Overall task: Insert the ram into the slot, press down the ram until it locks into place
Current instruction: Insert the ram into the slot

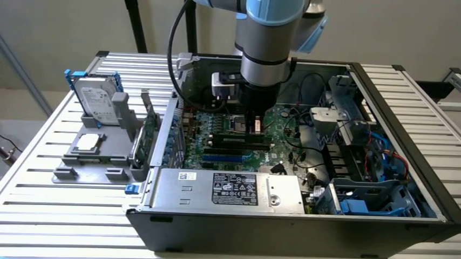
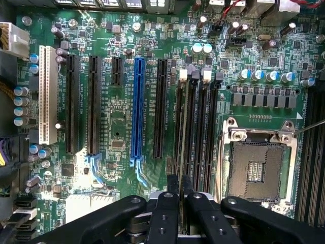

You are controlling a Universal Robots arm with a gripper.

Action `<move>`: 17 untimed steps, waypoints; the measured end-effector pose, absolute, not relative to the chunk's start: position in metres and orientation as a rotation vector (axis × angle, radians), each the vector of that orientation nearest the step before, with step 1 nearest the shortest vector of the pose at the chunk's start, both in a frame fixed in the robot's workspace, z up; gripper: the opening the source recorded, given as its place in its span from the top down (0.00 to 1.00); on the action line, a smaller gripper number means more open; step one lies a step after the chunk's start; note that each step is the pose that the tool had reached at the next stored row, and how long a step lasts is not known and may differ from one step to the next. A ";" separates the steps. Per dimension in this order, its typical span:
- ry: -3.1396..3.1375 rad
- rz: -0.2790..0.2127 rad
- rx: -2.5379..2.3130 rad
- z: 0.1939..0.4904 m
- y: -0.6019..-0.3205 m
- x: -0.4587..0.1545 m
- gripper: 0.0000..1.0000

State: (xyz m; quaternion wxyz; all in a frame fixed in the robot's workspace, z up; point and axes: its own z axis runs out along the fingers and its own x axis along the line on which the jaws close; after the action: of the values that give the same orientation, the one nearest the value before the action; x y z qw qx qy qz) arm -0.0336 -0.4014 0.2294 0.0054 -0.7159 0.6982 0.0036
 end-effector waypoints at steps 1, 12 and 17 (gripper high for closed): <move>2.185 0.009 -2.241 0.229 -0.401 -0.035 0.87; 2.186 0.002 -2.242 0.228 -0.401 -0.036 0.87; 2.187 -0.004 -2.245 0.228 -0.400 -0.036 0.87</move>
State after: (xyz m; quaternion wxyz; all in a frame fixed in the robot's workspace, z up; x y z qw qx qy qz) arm -0.0362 -0.4003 0.2279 0.0034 -0.7163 0.6978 -0.0011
